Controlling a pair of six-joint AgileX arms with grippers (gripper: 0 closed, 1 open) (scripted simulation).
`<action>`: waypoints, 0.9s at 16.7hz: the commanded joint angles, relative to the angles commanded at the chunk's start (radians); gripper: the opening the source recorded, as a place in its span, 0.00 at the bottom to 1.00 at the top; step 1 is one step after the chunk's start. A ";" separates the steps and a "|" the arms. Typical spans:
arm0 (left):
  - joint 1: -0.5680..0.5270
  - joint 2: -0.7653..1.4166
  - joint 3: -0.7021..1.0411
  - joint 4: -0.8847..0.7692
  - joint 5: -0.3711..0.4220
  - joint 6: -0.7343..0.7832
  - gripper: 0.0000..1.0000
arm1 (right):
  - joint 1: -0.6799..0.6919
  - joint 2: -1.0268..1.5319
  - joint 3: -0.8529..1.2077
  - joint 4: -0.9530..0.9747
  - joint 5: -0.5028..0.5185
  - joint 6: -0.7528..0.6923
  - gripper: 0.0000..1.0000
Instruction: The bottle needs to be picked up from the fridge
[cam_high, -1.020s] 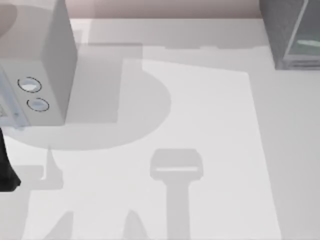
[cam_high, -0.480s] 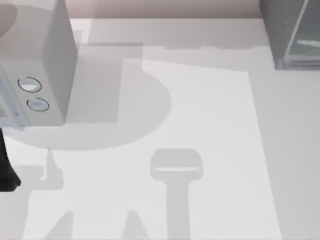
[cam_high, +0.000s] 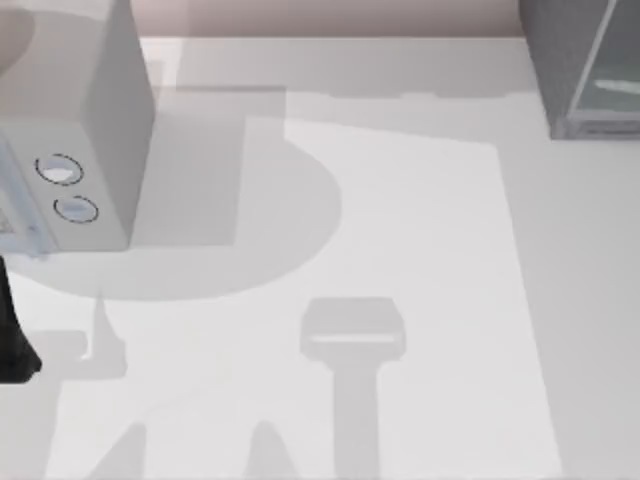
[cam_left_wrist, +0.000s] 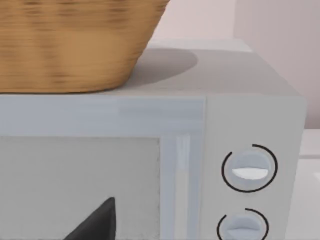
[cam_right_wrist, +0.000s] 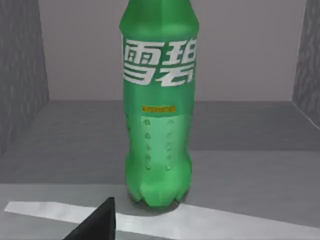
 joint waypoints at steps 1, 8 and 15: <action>0.000 0.000 0.000 0.000 0.000 0.000 1.00 | 0.026 0.031 0.074 -0.039 0.027 0.001 1.00; 0.000 0.000 0.000 0.000 0.000 0.000 1.00 | 0.154 0.149 0.370 -0.228 0.156 0.001 1.00; 0.000 0.000 0.000 0.000 0.000 0.000 1.00 | 0.155 0.171 0.408 -0.250 0.158 0.001 1.00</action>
